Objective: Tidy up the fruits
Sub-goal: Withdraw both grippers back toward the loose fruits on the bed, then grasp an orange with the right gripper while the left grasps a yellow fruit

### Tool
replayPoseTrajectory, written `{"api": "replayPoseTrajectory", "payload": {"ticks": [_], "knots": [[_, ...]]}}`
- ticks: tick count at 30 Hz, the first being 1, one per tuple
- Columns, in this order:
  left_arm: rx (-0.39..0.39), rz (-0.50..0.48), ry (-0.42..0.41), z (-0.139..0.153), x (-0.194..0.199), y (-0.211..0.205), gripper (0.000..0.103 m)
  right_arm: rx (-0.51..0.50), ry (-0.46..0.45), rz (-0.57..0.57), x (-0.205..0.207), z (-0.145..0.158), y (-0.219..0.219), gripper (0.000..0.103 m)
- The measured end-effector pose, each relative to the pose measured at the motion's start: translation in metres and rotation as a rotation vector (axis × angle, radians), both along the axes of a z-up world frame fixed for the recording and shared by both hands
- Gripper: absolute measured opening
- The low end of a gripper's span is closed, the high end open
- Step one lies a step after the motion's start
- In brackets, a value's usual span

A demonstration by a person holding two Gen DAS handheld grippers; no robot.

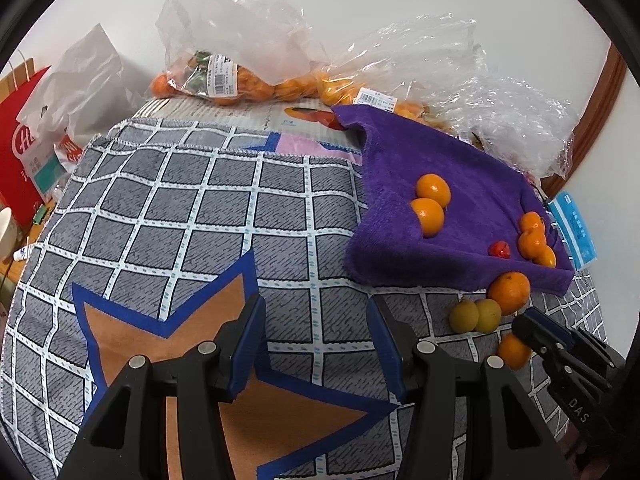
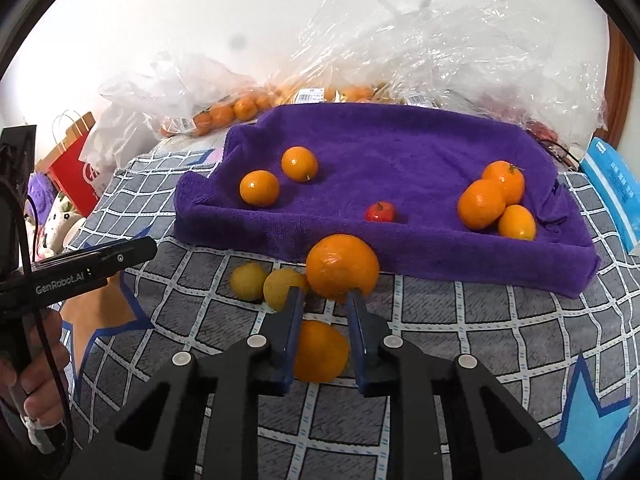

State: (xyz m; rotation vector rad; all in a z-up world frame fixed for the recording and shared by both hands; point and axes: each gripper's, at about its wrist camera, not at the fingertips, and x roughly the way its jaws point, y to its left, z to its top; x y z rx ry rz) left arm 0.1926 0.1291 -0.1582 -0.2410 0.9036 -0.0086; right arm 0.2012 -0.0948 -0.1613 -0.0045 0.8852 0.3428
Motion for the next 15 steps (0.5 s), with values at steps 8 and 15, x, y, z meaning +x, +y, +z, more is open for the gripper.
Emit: {"api": "replayPoseTrajectory", "payload": {"ticks": [8,15], "knots": [[-0.025,-0.004,0.01,-0.001,0.0,0.001,0.05,0.002,-0.003,0.009,-0.006,0.003,-0.011,0.033],[-0.013,-0.016,0.011,0.002,-0.002,-0.007,0.05,0.06,0.04,0.066,-0.017,-0.002,-0.014,0.041]]}}
